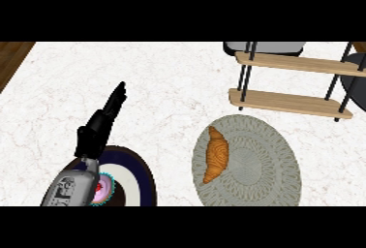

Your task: Pick the lemon from the placemat and place it in the tiered shelf

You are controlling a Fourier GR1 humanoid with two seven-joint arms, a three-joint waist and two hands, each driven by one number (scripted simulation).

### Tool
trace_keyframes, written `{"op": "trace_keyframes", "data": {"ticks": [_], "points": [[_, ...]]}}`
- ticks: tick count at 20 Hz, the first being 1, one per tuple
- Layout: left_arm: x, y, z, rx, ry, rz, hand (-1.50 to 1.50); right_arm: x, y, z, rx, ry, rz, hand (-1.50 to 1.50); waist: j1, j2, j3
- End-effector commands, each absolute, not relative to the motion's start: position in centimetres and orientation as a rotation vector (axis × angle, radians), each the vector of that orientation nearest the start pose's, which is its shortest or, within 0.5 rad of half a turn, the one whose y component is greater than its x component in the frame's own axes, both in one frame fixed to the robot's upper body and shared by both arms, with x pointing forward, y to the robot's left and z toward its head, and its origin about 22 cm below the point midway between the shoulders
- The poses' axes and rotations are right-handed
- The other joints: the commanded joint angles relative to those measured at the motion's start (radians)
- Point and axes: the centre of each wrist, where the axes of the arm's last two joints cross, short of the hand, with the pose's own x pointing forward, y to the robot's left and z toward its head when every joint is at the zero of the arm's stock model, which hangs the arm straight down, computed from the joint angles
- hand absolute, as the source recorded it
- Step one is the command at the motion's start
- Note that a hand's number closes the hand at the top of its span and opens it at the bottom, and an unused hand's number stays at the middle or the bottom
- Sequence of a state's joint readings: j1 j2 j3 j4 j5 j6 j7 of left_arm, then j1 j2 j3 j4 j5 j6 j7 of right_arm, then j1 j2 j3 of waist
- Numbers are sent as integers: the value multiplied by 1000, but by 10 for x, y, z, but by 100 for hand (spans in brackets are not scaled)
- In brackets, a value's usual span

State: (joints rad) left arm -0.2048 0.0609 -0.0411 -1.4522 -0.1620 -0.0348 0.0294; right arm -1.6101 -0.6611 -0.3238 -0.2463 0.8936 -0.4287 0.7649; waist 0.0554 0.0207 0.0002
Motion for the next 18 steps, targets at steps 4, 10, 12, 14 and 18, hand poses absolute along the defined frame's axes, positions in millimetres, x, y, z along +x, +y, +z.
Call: {"op": "trace_keyframes", "data": {"ticks": [4,10,12,14,18], "points": [[297,220,21,86,-1593,-300,0,415,-356,439,-1235,-1055,-469,-150,-27,-7,-2],[294,219,15,87,-1584,-280,0,377,-389,482,-1211,-883,-348,-150,-42,-16,-2],[286,226,26,99,-1581,-274,0,354,-422,487,-1224,-846,-333,-150,-46,-23,-1],[274,242,8,123,-1568,-286,0,345,-421,500,-1240,-856,-275,-150,-50,-24,-2],[283,232,10,115,-1573,-259,0,317,-443,512,-1203,-862,-273,-150,-59,-24,-1]]}}
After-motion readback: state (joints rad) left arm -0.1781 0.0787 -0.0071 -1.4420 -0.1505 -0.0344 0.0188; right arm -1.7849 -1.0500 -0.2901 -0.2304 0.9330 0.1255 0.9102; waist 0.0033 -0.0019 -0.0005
